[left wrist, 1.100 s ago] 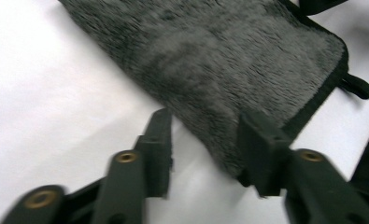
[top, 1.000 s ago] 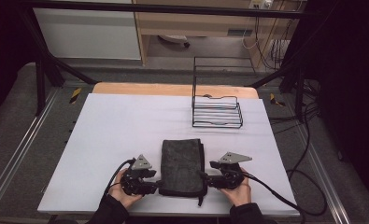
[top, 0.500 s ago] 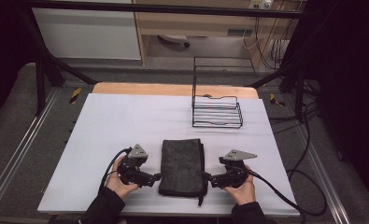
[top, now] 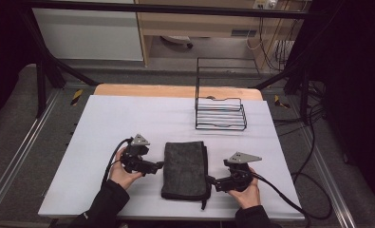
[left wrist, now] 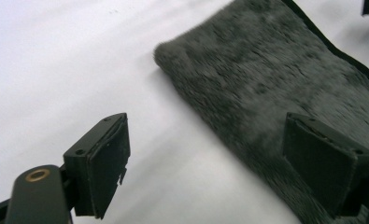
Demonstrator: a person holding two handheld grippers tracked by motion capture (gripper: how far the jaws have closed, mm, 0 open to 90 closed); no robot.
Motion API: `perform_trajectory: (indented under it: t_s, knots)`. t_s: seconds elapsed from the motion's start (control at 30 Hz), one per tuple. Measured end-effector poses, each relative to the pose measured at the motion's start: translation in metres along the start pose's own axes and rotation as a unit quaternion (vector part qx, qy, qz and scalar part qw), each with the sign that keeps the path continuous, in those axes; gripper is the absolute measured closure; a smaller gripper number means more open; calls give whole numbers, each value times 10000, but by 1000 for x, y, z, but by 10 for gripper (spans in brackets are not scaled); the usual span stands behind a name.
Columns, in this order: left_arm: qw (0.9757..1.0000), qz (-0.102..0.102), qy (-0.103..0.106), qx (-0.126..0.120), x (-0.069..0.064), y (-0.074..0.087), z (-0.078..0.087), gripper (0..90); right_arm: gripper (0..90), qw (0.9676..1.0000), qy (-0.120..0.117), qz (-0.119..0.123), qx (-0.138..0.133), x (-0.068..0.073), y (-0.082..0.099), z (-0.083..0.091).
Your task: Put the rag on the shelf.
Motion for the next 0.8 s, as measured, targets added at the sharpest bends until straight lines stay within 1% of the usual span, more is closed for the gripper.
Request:
perform_trajectory:
  t_s: [0.1,0.23,0.4,0.5,0.57,0.7,0.8]
  knots:
    - [10000,42,-60,1,5,-5,-5,162,12,10000,0,18,4,0,0,0]
    - [9999,133,-87,-33,10,-11,-11,174,13,10000,15,36,3,0,0,0]
    - [9996,166,-211,-34,17,-20,-17,191,13,10000,30,54,6,1,1,1]
    - [9992,267,-280,-44,23,-26,-21,205,13,10000,36,61,1,0,0,1]
    - [9988,360,-328,-64,26,-30,-24,223,12,10000,35,56,9,0,1,1]
    - [9978,464,-467,-33,30,-37,-32,259,13,10000,45,78,12,0,1,0]
    - [9973,497,-547,-38,33,-42,-36,302,13,10000,42,76,10,1,1,0]
Point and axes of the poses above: each handheld gripper's, and its own axes: z roughly backward along the jaws, y roughly out of its underside, x roughly to its left, the point moved 1 cm from there along -z, roughly forward along the jaws, and after that the axes turned 4 degrees about y, right-handed, at the moved point
